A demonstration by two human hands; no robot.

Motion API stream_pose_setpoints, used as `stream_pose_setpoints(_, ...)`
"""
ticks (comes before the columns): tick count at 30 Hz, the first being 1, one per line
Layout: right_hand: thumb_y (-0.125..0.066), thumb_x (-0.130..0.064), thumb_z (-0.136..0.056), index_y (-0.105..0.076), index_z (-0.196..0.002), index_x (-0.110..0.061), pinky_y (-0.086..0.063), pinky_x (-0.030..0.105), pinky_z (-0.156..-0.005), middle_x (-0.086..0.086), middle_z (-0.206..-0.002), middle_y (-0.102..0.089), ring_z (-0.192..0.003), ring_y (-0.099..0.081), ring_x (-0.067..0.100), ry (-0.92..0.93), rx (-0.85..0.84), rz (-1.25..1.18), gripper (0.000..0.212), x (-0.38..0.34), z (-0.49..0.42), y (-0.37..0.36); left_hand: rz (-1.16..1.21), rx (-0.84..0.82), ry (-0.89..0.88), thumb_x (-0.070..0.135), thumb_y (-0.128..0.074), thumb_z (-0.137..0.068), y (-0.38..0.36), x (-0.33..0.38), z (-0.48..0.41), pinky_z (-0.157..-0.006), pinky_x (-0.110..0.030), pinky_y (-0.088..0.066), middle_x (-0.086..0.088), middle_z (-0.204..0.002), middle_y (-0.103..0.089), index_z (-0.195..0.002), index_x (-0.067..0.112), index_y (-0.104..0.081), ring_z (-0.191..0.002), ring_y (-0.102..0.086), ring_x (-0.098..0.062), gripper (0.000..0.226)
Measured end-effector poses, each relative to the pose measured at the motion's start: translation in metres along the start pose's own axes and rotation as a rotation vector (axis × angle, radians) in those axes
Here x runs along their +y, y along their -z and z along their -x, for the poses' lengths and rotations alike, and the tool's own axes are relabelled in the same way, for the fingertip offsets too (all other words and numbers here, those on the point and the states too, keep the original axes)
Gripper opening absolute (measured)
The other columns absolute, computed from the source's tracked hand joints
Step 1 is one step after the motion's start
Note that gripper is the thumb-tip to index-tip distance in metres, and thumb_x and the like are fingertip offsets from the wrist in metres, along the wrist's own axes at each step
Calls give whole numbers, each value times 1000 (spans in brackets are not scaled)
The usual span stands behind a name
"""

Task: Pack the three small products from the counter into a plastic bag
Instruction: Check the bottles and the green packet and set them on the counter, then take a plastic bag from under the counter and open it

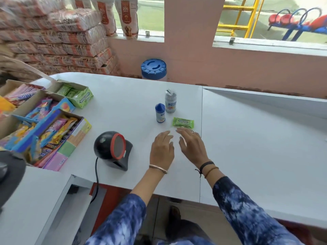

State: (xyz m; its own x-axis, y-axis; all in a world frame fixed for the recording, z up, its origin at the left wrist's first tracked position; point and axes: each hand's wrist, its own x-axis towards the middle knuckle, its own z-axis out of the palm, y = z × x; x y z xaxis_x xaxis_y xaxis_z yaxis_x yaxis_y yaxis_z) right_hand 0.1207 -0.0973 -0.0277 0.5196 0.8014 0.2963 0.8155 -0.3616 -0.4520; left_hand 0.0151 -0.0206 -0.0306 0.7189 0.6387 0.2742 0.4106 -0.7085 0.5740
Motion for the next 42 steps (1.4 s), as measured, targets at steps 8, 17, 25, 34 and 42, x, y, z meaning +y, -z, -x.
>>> stream_pose_setpoints(8,-56,-4,-82,-64,-110,-11,-44,32,-89,6,-115,-69,-111,-61,22,84,25,-136,29,-108,87,-20,28,165,178,15,-45,-86,85,-31,123,-100,-41,-45,-9,-117,-65,-103,8,-64,-116,-55,-28,27)
stream_pose_setpoints(17,-57,0,-79,-66,-100,-7,-51,37,-84,11,-100,-73,-98,-67,27,264,-178,-249,25,-247,192,-76,-117,121,345,5,-57,-81,178,-86,307,-97,-41,-48,-12,-109,-66,-101,6,-63,-110,-56,-30,22)
stream_pose_setpoints(25,-48,1,-80,-57,-122,-8,-41,38,-98,10,-131,-59,-122,-52,25,432,-520,-190,44,-309,236,-106,-188,-114,699,14,-58,-85,219,-117,370,-75,-41,-49,-21,-114,-61,-111,4,-51,-101,-60,-36,30)
stream_pose_setpoints(34,-49,2,-76,-53,-127,-14,-26,42,-112,5,-138,-52,-136,-37,22,503,-591,-148,54,-311,223,-112,140,-172,827,2,-38,-93,242,-98,353,-95,-29,-34,-19,-136,-48,-134,-3,-35,-125,-45,-34,41)
stream_pose_setpoints(42,-58,-20,-81,-72,-88,-21,-13,38,-117,-2,-92,-73,-100,-61,17,447,-500,19,15,-271,194,-75,-50,-139,459,29,-60,-82,221,-83,340,-68,-33,-49,-7,-100,-58,-107,15,-42,-93,-61,-26,33)
